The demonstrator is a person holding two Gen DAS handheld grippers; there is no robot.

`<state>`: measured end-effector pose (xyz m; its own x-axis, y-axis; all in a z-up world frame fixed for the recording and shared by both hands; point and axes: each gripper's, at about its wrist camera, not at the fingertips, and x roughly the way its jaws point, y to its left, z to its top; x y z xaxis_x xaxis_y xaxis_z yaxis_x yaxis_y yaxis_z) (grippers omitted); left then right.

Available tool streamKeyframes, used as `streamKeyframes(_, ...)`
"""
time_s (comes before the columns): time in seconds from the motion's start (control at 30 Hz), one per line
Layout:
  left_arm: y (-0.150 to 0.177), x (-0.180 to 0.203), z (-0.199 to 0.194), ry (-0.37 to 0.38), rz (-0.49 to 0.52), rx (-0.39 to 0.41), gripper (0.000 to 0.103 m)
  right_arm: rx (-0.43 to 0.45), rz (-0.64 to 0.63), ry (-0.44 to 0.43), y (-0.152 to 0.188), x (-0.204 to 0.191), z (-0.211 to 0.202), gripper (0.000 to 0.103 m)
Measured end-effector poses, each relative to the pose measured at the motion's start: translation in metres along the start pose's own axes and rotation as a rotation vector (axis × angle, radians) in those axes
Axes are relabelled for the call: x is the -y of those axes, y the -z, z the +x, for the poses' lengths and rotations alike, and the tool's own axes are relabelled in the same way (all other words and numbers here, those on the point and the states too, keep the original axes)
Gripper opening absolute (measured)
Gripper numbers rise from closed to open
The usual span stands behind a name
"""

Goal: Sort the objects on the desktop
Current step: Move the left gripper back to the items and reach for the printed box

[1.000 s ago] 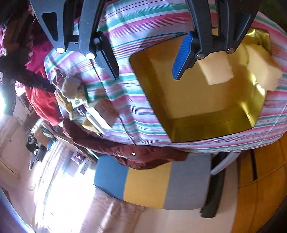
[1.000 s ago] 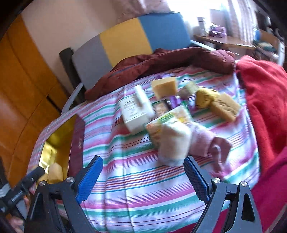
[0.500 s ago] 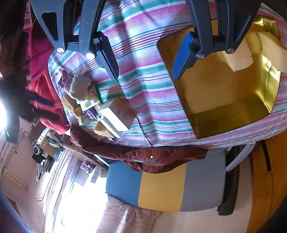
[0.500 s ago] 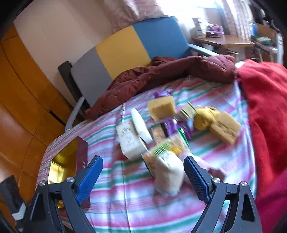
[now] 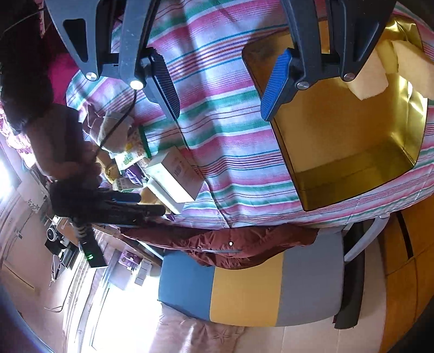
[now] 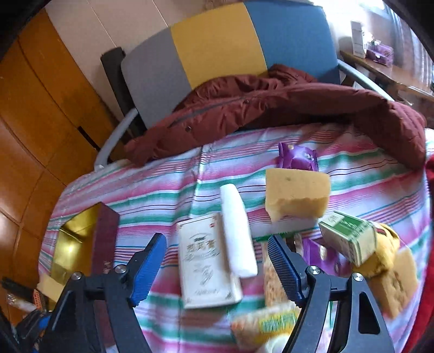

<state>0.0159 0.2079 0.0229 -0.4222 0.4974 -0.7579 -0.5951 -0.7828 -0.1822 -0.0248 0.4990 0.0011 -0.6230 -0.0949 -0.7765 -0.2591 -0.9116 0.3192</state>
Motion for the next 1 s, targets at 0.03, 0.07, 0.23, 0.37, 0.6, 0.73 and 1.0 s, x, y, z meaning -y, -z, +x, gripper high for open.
streamKeyframes(0.03, -0.001, 0.0, 0.002, -0.004, 0.001, -0.002, 0.063, -0.006, 0.003, 0.003, 0.0, 0.003, 0.005, 0.074)
streamKeyframes(0.07, -0.003, 0.0, 0.004, -0.005, 0.001, -0.004, 0.063, -0.016, 0.01, 0.006, 0.0, 0.008, 0.01, 0.072)
streamKeyframes(0.23, -0.011, 0.005, 0.015, -0.012, 0.003, -0.016, 0.063, -0.037, 0.077, 0.048, 0.002, 0.038, 0.019, 0.056)
streamKeyframes(0.37, -0.021, 0.017, 0.03, -0.018, -0.001, -0.038, 0.063, 0.005, 0.07, 0.124, -0.003, 0.049, 0.011, 0.048)
streamKeyframes(0.6, -0.041, 0.036, 0.054, 0.004, -0.018, -0.073, 0.063, 0.013, 0.083, 0.165, -0.01, 0.061, 0.01, 0.048)
streamKeyframes(0.73, -0.052, 0.048, 0.072, 0.016, -0.038, -0.108, 0.063, 0.04, 0.14, 0.113, -0.013, 0.071, 0.001, 0.048)
streamKeyframes(1.0, -0.078, 0.072, 0.108, 0.016, -0.049, -0.15, 0.063, 0.098, 0.186, 0.028, -0.017, 0.072, -0.012, 0.056)
